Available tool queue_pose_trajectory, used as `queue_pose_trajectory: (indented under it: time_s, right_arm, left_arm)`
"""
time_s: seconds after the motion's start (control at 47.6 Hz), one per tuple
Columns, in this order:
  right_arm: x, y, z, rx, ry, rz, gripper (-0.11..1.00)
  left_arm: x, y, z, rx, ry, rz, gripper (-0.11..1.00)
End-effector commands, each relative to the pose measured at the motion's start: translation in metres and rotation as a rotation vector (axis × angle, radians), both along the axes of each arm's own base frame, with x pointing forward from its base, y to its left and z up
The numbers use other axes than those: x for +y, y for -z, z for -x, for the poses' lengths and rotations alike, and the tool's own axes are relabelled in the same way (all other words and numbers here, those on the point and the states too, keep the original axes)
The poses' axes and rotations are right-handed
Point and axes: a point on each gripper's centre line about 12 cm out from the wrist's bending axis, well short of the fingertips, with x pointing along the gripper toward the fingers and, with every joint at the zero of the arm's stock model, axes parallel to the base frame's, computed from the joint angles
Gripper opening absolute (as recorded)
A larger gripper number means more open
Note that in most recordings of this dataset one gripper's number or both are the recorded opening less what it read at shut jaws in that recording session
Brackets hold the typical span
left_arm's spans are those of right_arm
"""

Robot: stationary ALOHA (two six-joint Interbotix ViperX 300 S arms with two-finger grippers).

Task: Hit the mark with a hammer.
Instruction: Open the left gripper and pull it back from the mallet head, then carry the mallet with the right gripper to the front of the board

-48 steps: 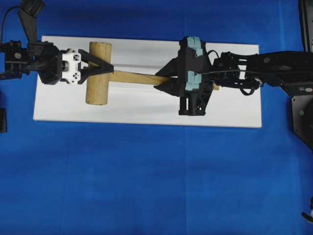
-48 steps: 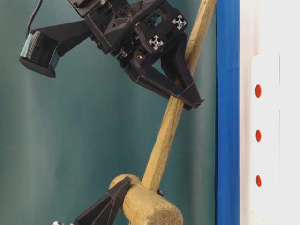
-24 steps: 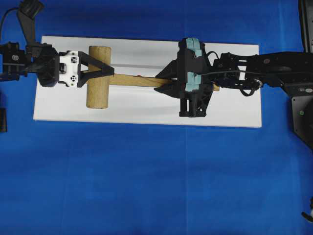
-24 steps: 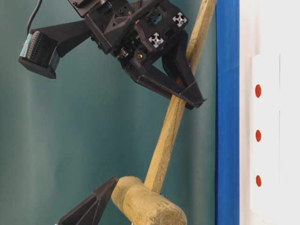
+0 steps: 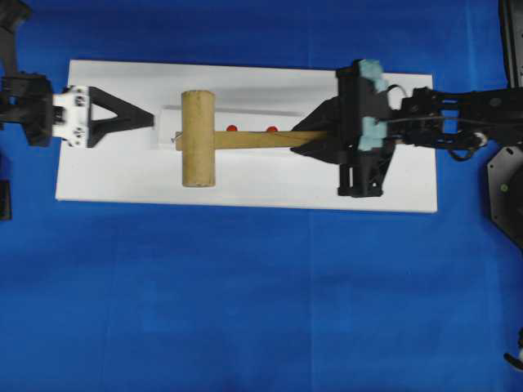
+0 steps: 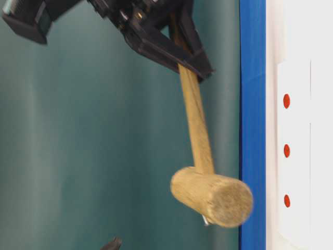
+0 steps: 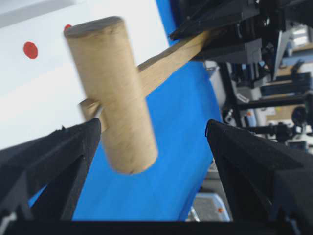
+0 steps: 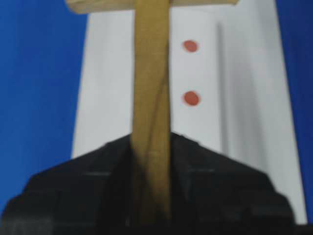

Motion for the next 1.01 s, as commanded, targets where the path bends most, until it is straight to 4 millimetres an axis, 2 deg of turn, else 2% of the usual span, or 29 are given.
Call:
queue_pose_trajectory:
  time_s: [0.0, 0.147, 0.336, 0.525, 0.819, 0.987]
  right_arm:
    - [0.002, -0.016, 0.007, -0.051, 0.003, -0.004, 0.07]
    - [0.002, -0.019, 0.014, -0.066, 0.008, -0.006, 0.07]
    - [0.001, -0.020, 0.012, -0.069, 0.008, -0.005, 0.07]
    - [0.008, -0.019, 0.011, -0.073, 0.022, -0.067, 0.07]
    - [0.061, -0.018, 0.004, -0.126, -0.057, -0.180, 0.07]
    - [0.092, -0.010, -0.002, -0.158, -0.092, -0.226, 0.07]
  left_arm:
    - [-0.002, -0.008, 0.008, -0.022, 0.005, -0.008, 0.89]
    - [-0.004, -0.010, 0.020, -0.022, 0.011, -0.012, 0.89]
    - [-0.005, -0.010, 0.023, -0.014, 0.024, -0.036, 0.89]
    - [-0.005, -0.010, 0.023, 0.010, 0.084, -0.218, 0.89]
    - [-0.005, -0.011, 0.023, 0.053, 0.257, -0.759, 0.89]
    - [-0.005, -0.010, 0.024, 0.067, 0.320, -0.982, 0.88]
